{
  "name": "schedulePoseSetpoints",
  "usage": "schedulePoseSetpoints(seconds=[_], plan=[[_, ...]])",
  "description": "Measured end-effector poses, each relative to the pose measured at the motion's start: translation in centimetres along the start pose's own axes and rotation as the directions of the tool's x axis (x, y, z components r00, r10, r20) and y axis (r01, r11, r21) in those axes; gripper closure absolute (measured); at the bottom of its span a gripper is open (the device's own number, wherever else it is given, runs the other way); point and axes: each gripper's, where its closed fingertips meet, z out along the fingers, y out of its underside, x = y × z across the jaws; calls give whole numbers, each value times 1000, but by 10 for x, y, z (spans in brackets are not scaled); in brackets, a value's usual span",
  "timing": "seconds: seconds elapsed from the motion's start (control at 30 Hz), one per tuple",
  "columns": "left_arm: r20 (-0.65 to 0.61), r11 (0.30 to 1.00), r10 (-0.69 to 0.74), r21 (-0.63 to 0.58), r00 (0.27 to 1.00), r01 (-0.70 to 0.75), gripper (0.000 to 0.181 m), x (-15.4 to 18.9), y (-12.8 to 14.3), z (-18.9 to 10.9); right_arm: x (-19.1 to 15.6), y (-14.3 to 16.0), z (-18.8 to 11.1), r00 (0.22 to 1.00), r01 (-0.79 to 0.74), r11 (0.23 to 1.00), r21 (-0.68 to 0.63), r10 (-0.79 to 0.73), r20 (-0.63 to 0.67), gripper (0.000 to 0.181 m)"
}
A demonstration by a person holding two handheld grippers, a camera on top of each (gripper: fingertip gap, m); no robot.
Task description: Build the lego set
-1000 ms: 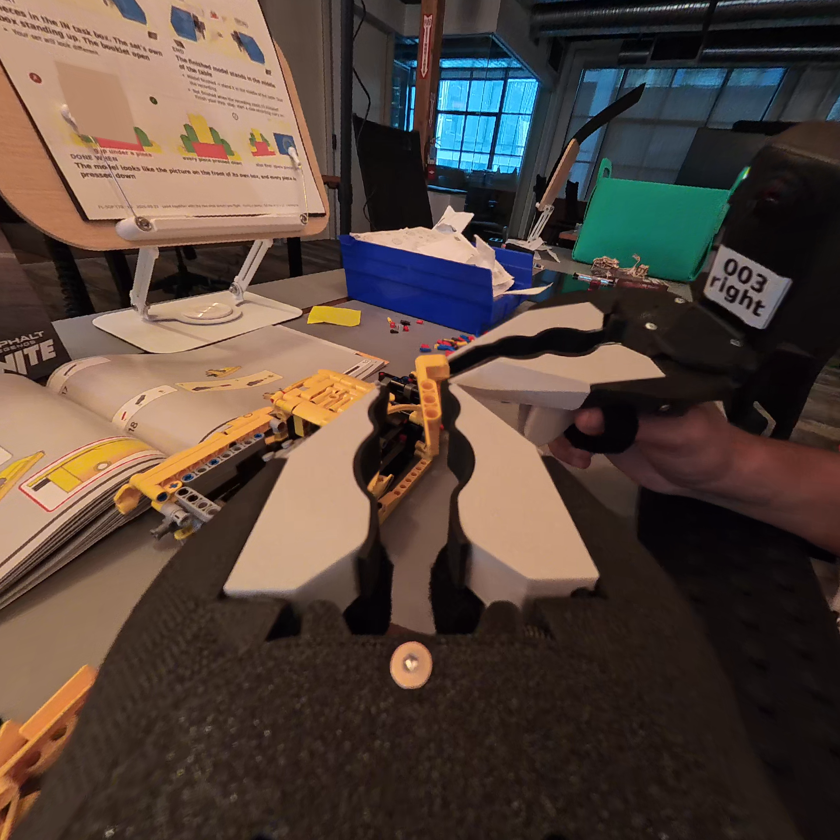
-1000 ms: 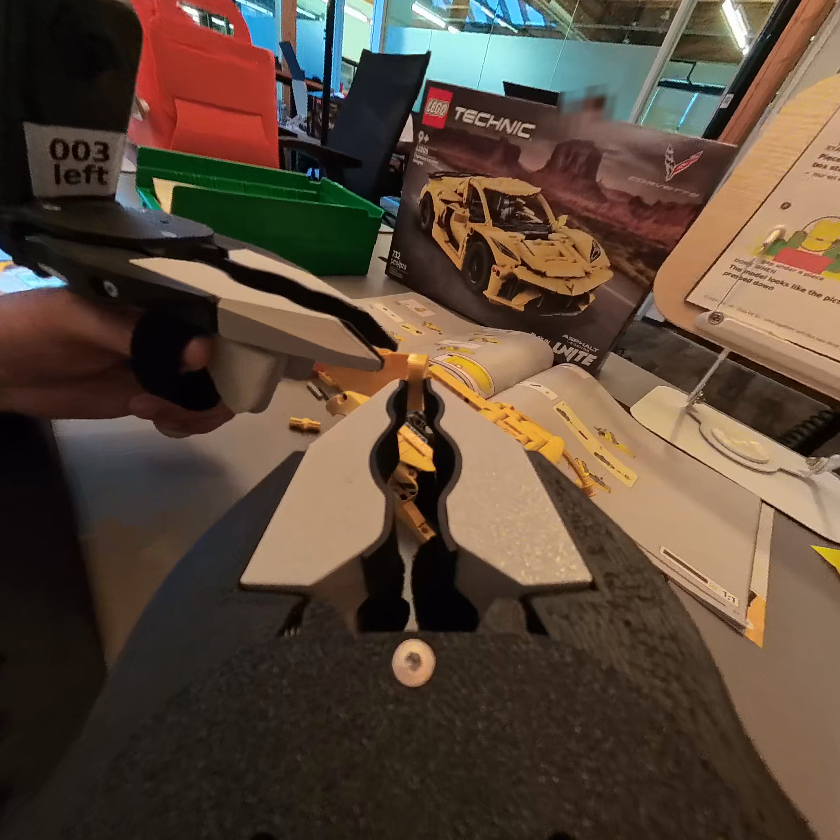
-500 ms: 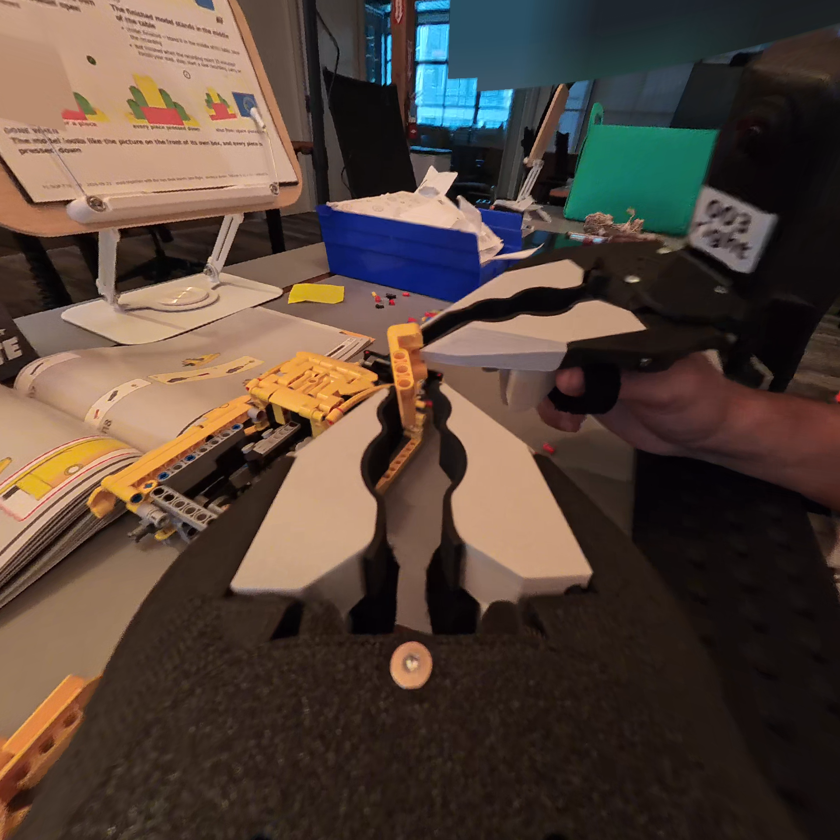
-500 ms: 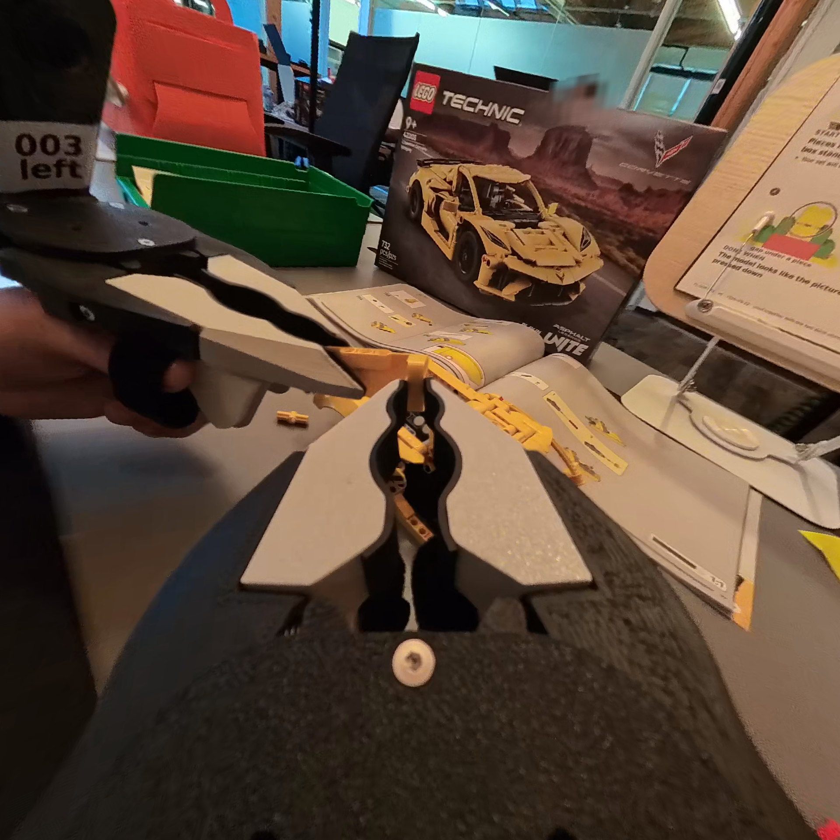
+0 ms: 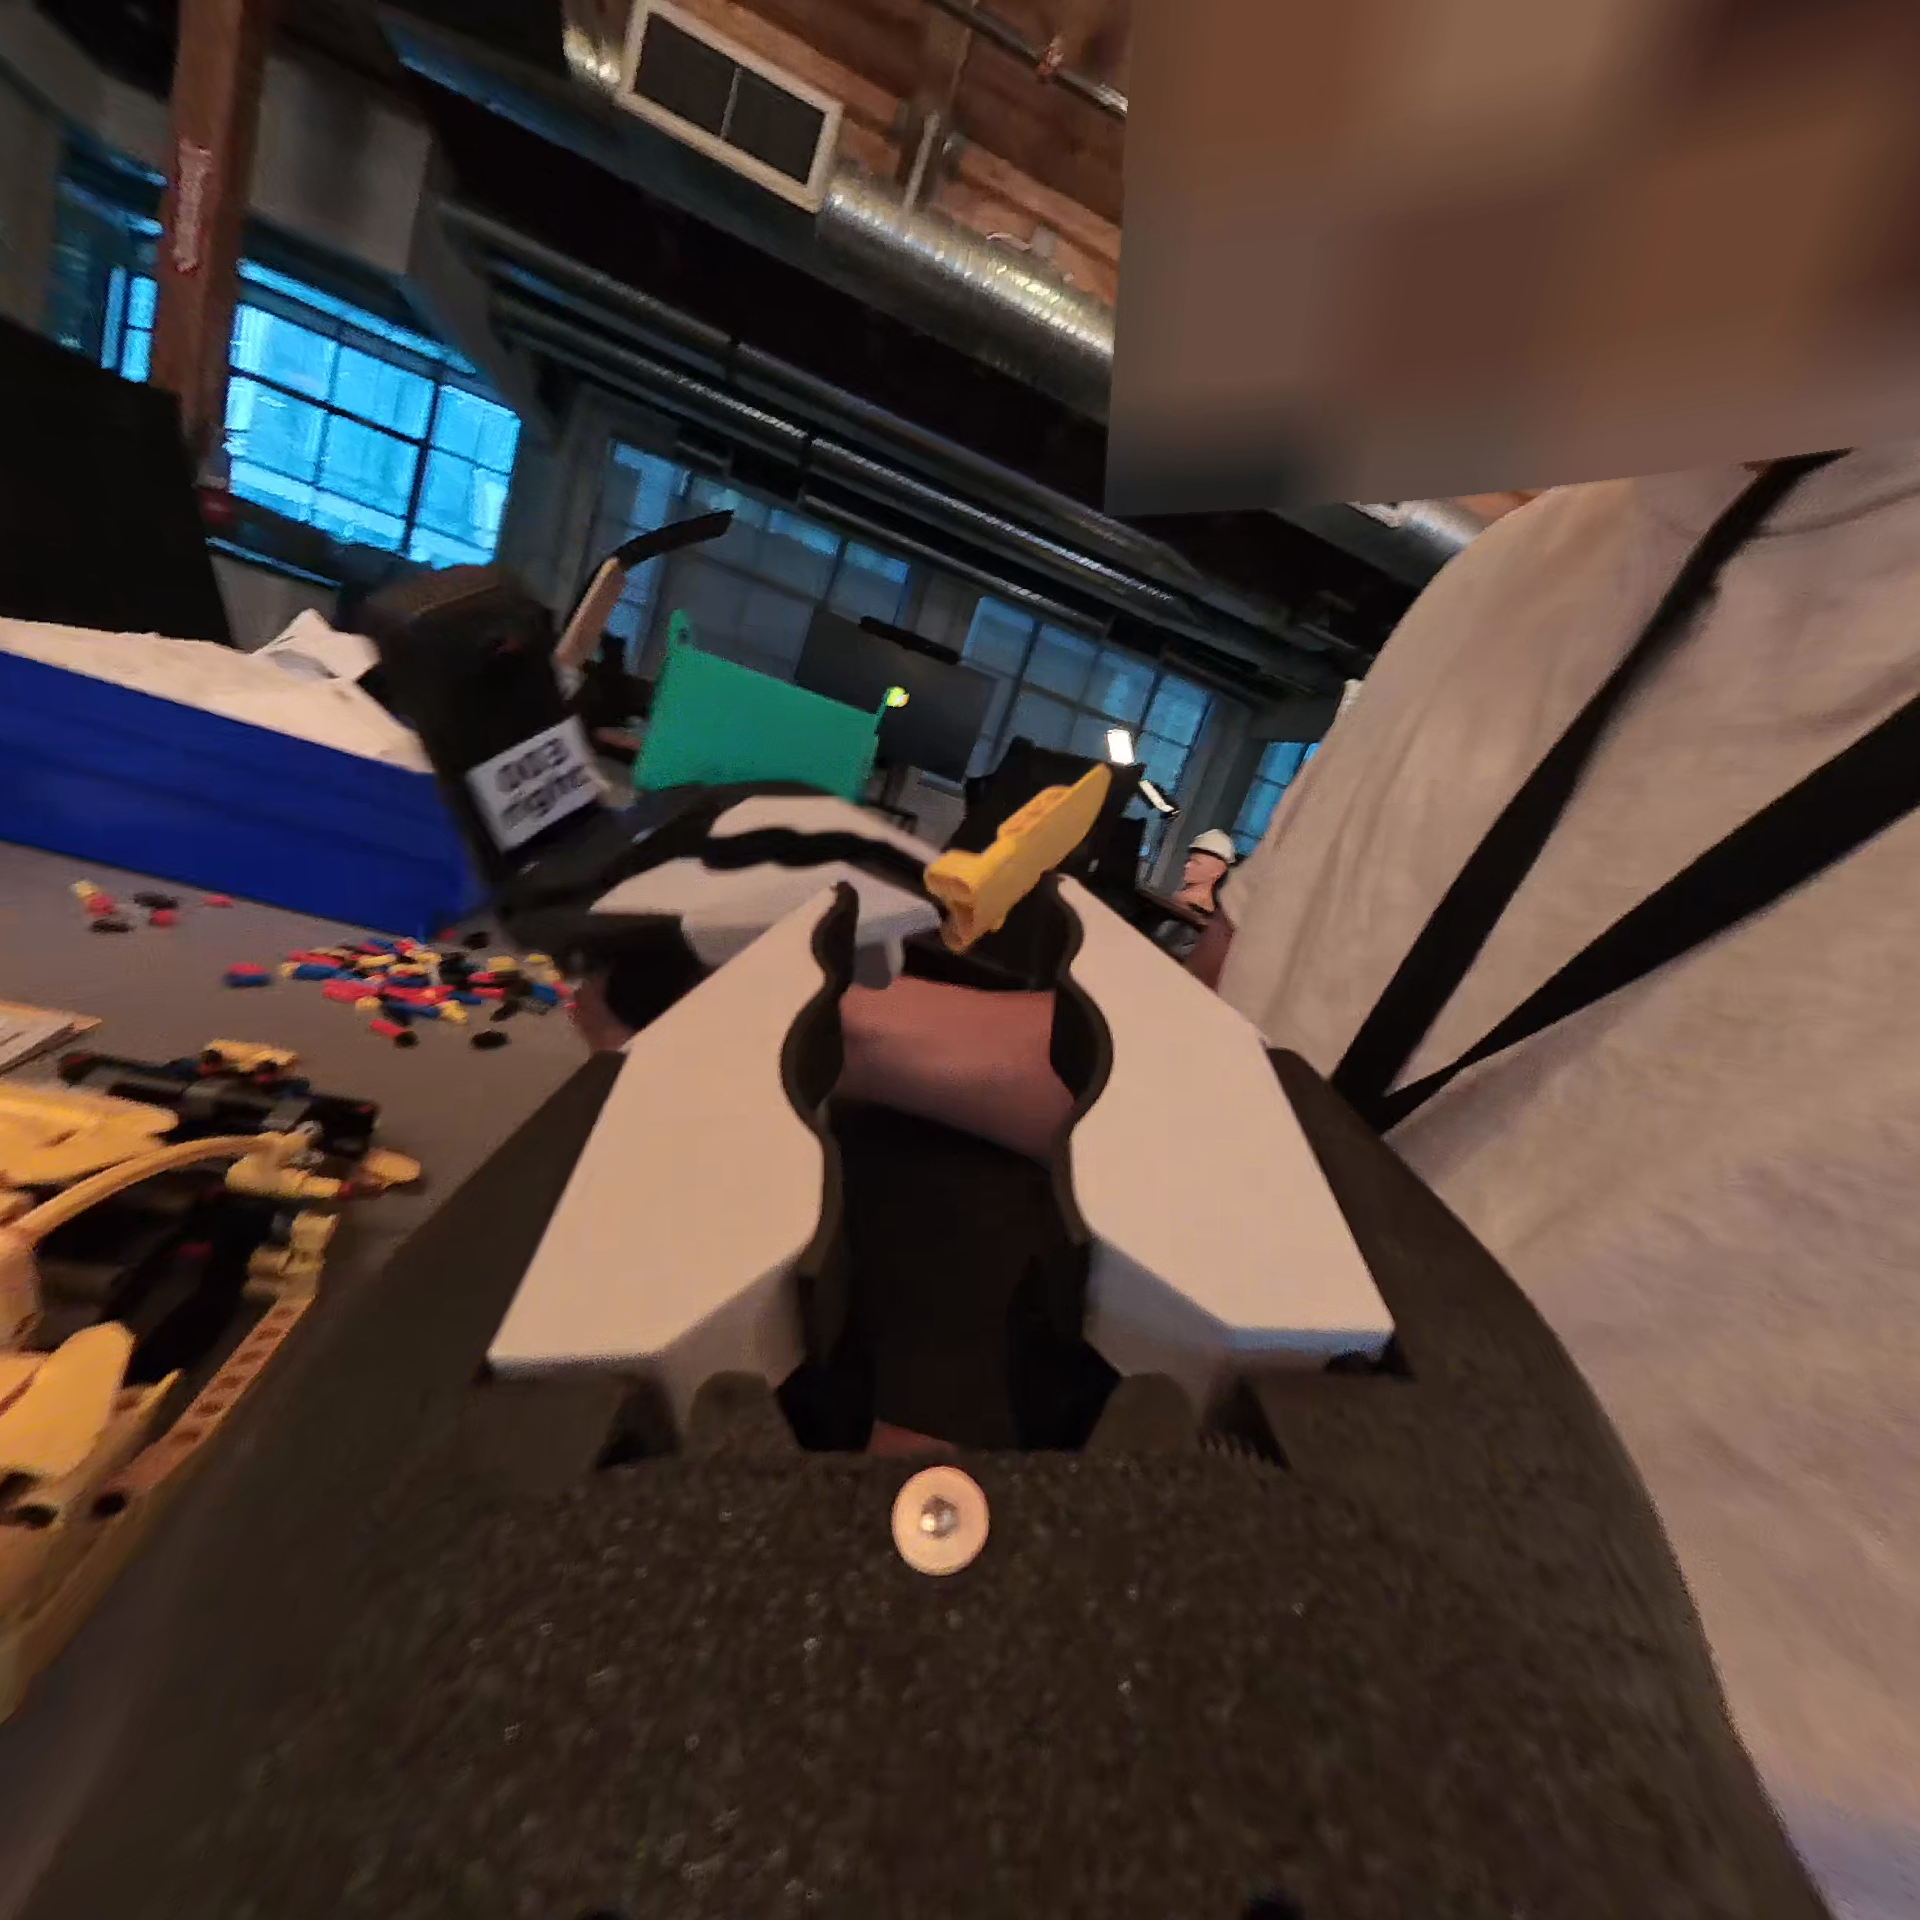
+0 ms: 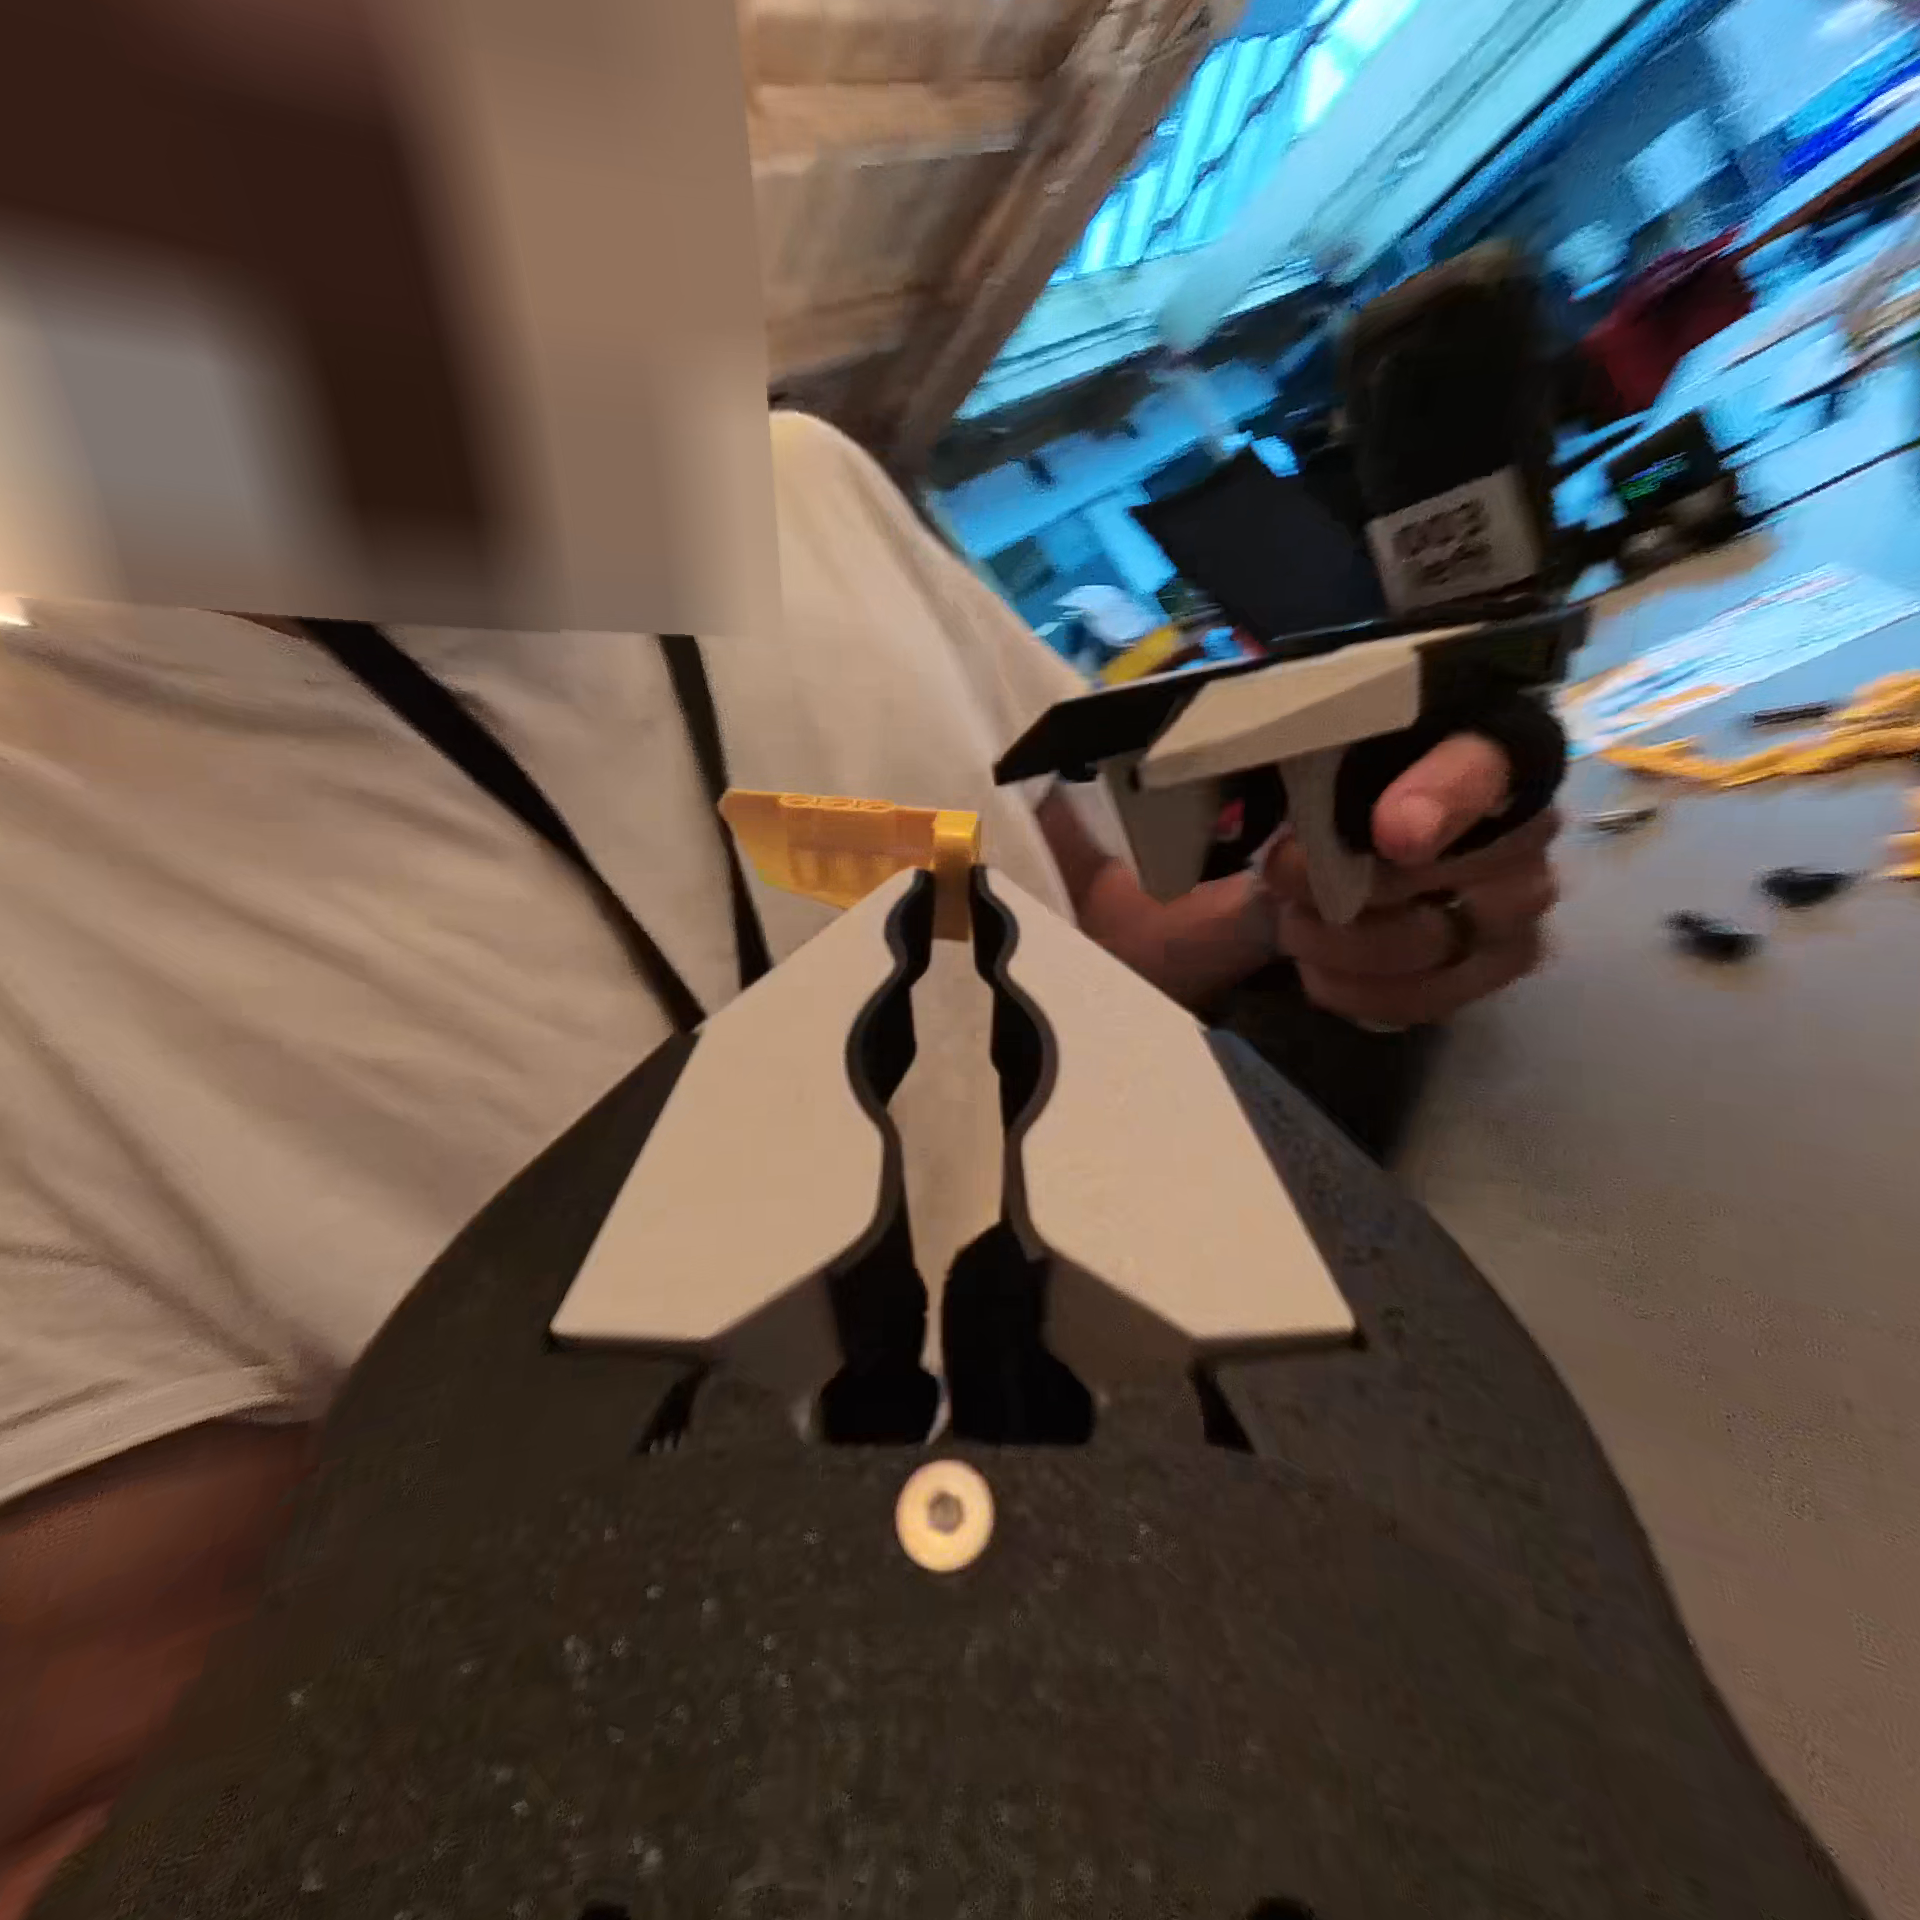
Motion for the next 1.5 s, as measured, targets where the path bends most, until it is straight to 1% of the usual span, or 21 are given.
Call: schedulePoseSetpoints(seconds=[0.1,0.2,0.3,0.4,0.57,0.7,0.77,0.9,0.97,1.0,1.03,1.1,1.13,1.17,1.2,1.23,1.27,1.3,1.37,1.47,1.5], plan=[[-85,999,-15,29,996,18,146,15,-6,2,-1,12,16,986,-86,994,-60,94,140,176],[-194,999,-2,45,981,11,146,36,-9,4,-6,19,33,968,-89,986,-144,120,221,176],[-292,1000,-22,-6,956,21,146,55,0,7,-5,14,41,945,-104,982,-160,148,293,176],[-268,1000,-11,-28,963,4,151,51,7,11,1,17,47,932,-117,974,-192,175,319,176],[-236,999,46,9,971,-45,164,48,4,11,4,12,49,921,-122,980,-157,170,349,176],[-213,998,68,3,975,-69,168,43,5,11,9,11,46,935,-105,985,-136,144,325,176],[-193,996,84,6,978,-85,174,39,3,9,15,11,45,954,-87,989,-123,118,275,176],[-116,995,89,-32,989,-93,174,24,4,6,27,5,34,986,-57,994,-94,71,149,176],[-46,989,131,-58,990,-134,174,13,5,5,35,2,27,997,-49,995,-84,54,57,176],[4,985,158,-74,987,-157,174,5,6,3,44,-2,20,999,-39,997,-70,37,-28,174],[66,977,195,-97,979,-188,174,-6,6,0,56,-5,8,989,-31,998,-58,22,-147,168],[185,953,284,-161,941,-256,174,-26,8,-8,73,-15,-22,932,17,1000,-23,-24,-362,161],[215,944,308,-189,927,-270,174,-32,10,-10,72,-20,-32,906,76,997,-13,-74,-418,156],[238,937,324,-212,916,-277,174,-37,12,-11,68,-22,-35,883,149,988,-28,-146,-446,152],[247,932,333,-230,910,-279,174,-40,14,-12,60,-20,-32,865,229,971,-72,-237,-442,153],[245,931,331,-242,911,-273,174,-41,17,-12,56,-18,-29,838,286,951,-113,-306,-452,168],[244,931,327,-248,913,-267,174,-42,18,-11,55,-17,-27,808,330,931,-155,-364,-464,177],[248,929,330,-257,911,-266,174,-43,19,-12,55,-15,-27,778,352,915,-197,-403,-482,181],[246,927,327,-269,912,-260,174,-44,22,-12,54,-14,-28,754,359,901,-243,-434,-493,181],[246,924,332,-282,911,-260,174,-45,24,-12,50,-14,-30,754,348,900,-261,-435,-493,181],[255,920,340,-291,905,-264,174,-47,25,-13,49,-17,-34,747,354,901,-252,-435,-503,178]])
